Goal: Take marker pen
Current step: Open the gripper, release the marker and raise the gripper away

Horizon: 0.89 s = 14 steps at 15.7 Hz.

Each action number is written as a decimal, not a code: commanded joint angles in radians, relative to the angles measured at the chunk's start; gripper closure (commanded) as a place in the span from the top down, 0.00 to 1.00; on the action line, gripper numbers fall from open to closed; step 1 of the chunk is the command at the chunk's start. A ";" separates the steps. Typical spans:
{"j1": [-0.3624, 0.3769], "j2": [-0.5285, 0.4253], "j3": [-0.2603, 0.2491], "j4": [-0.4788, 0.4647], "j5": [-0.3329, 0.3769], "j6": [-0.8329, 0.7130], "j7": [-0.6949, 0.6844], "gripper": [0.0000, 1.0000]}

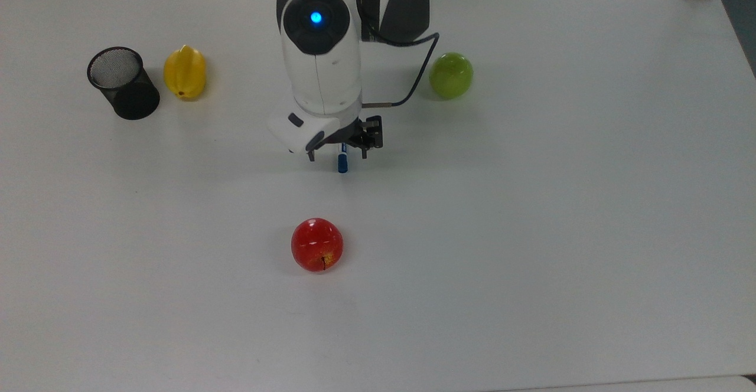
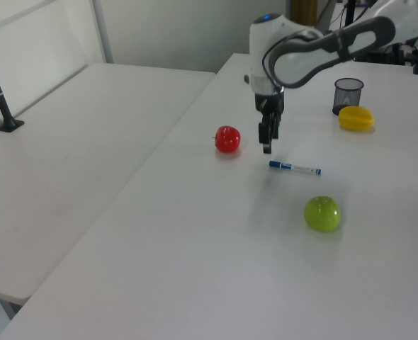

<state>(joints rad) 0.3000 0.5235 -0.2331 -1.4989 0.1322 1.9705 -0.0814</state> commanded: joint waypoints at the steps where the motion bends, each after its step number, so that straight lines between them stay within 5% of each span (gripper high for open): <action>1: -0.057 -0.192 0.003 -0.101 -0.019 -0.022 0.025 1.00; 14: -0.332 -0.529 0.071 -0.138 -0.035 -0.329 0.026 1.00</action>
<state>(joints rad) -0.0043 0.0696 -0.1852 -1.5644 0.1261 1.6589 -0.0722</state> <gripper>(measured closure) 0.000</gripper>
